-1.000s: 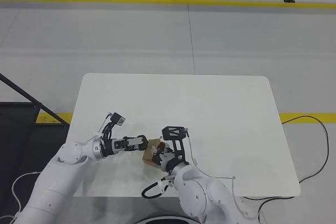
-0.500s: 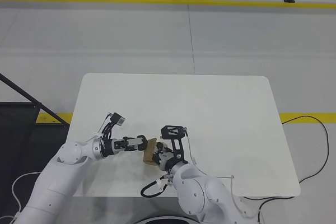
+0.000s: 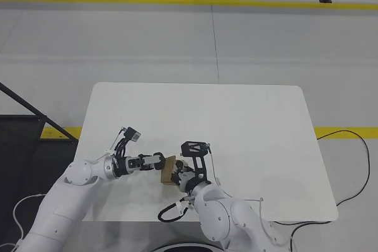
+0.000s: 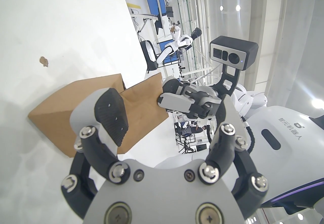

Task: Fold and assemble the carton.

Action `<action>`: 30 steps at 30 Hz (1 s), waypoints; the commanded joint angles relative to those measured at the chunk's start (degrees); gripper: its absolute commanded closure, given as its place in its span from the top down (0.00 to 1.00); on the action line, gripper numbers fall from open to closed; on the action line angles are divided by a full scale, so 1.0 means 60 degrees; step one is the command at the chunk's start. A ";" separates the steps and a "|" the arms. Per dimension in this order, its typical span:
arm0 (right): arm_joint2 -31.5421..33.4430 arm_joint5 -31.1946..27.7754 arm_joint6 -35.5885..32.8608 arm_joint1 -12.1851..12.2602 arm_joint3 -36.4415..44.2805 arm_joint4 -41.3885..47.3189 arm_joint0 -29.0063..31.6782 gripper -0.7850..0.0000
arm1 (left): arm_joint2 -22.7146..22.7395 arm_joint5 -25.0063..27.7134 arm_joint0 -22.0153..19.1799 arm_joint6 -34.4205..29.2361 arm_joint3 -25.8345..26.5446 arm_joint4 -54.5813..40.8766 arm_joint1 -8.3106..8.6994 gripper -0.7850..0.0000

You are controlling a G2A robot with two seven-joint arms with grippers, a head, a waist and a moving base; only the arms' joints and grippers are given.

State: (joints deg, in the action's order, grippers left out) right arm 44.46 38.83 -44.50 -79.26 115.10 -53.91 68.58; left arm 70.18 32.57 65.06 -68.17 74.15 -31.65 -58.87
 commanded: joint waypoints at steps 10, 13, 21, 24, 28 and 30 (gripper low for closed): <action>0.0086 -0.0075 -0.0096 -0.0074 0.0021 -0.0124 0.0095 0.00 | 0.0022 -0.0024 0.0026 0.0003 0.0042 0.0009 0.0003 1.00; 0.0110 -0.0084 -0.0126 -0.0096 0.0015 -0.0147 0.0111 0.00 | 0.0029 -0.0028 0.0035 0.0021 0.0050 -0.0001 0.0003 1.00; 0.0228 -0.0310 0.0151 -0.0156 0.0103 -0.0041 0.0238 1.00 | 0.0065 -0.0052 0.0029 0.0023 0.0038 -0.0007 0.0008 1.00; 0.0348 -0.0490 0.0398 -0.0156 0.0260 0.0037 0.0413 1.00 | 0.0075 -0.0088 -0.0002 0.0032 0.0035 0.0007 0.0008 1.00; 0.0616 -0.0777 0.0705 -0.0115 0.0550 0.0102 0.0766 1.00 | 0.0114 -0.0116 -0.0044 0.0047 0.0124 0.0061 0.0016 1.00; 0.0832 -0.0948 0.0866 -0.0082 0.0709 0.0213 0.1000 1.00 | 0.0161 -0.0133 -0.0045 0.0051 0.0225 0.0061 0.0026 1.00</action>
State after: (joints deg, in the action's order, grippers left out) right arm 48.68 33.70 -39.82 -79.86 118.85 -53.04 73.79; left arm 70.98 31.84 64.78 -67.86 75.12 -31.26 -58.75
